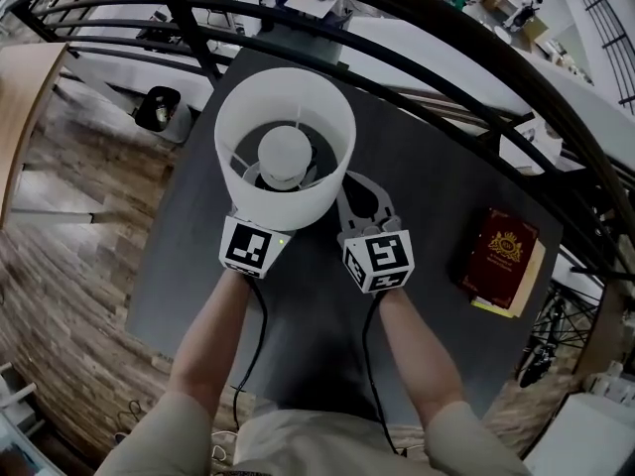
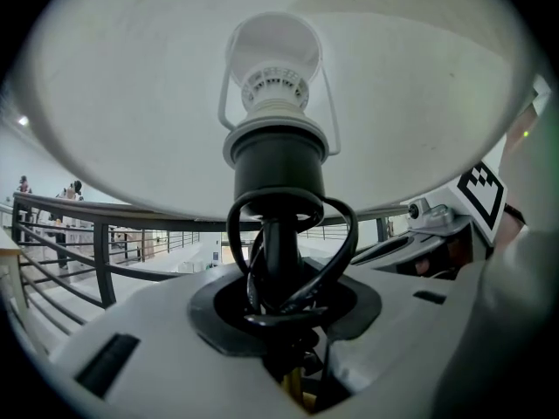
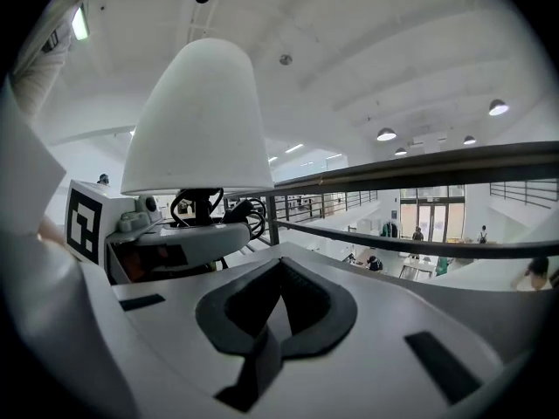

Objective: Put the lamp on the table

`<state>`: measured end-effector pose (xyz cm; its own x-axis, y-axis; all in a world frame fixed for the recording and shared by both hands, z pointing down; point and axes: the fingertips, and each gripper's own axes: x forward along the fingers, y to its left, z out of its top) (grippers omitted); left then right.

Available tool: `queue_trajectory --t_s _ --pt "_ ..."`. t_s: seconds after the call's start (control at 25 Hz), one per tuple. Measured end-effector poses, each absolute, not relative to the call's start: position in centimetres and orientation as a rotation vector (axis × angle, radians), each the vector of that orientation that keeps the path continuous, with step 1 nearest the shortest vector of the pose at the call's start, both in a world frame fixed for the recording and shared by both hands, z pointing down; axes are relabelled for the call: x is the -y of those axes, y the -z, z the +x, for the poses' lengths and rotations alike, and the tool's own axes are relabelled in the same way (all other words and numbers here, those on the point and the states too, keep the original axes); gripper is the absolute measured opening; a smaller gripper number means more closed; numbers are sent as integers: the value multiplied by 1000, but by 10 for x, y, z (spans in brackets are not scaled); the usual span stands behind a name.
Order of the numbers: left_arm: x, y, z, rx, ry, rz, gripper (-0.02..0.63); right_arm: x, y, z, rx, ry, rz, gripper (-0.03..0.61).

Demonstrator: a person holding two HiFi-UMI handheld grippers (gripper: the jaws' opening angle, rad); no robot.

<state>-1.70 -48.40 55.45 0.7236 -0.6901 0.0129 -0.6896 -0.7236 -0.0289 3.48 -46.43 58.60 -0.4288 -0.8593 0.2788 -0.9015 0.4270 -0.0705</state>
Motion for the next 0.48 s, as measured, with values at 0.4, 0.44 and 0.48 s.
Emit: queue_trajectory --t_s 0.4,0.44,0.48 --pt "482 -558 -26 -1190 3 -2897 133 460 -588 33 2476 -321 1550 2" --pt "483 -559 -26 -1190 11 -2895 133 460 -586 34 2476 -309 1557 2" --pt "483 -560 -25 -1186 25 -2889 133 460 -584 35 2475 -293 1564 2"
